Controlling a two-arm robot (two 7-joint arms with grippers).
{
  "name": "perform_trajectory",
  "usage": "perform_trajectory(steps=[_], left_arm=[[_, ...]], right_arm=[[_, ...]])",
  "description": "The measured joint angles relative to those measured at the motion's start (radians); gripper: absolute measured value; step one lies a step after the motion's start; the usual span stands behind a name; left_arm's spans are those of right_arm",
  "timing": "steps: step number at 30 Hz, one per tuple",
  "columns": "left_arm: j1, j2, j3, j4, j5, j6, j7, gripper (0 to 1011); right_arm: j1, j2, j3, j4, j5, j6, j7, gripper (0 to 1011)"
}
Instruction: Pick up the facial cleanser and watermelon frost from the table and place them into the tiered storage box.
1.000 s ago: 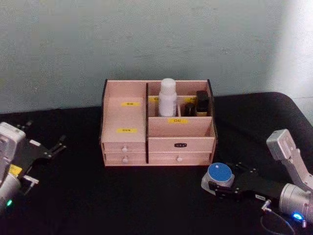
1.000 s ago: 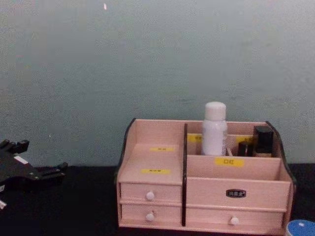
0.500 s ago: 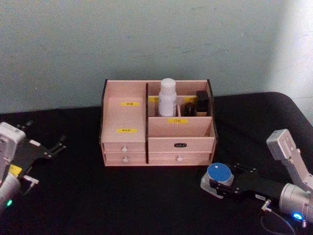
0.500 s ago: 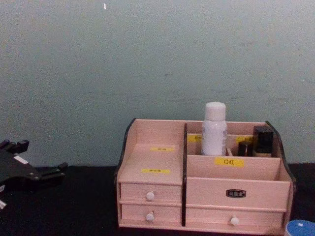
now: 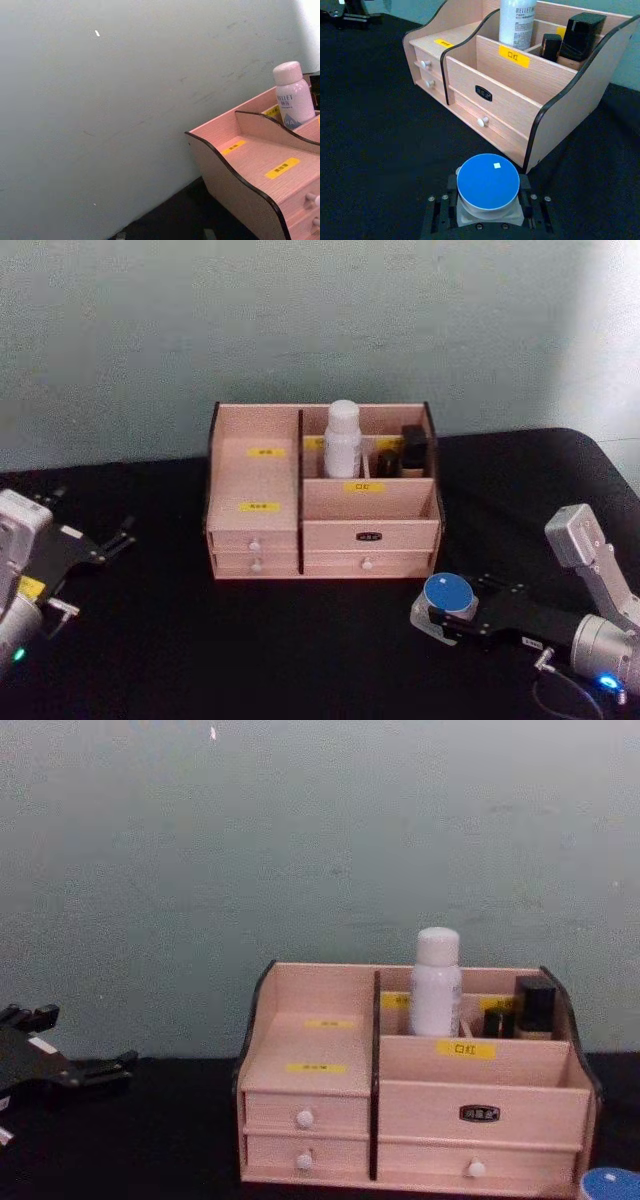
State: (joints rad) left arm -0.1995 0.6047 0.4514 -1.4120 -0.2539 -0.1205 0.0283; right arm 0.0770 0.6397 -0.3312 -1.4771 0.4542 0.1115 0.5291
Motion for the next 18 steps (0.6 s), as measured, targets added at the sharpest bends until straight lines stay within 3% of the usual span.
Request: perform_trajectory(steps=[18], left_arm=[[0.0, 0.0, 0.0, 0.0, 0.0, 0.0, 0.0, 1001]], right_arm=[[-0.004, 0.008, 0.001, -0.003, 0.014, -0.027, 0.02, 710]])
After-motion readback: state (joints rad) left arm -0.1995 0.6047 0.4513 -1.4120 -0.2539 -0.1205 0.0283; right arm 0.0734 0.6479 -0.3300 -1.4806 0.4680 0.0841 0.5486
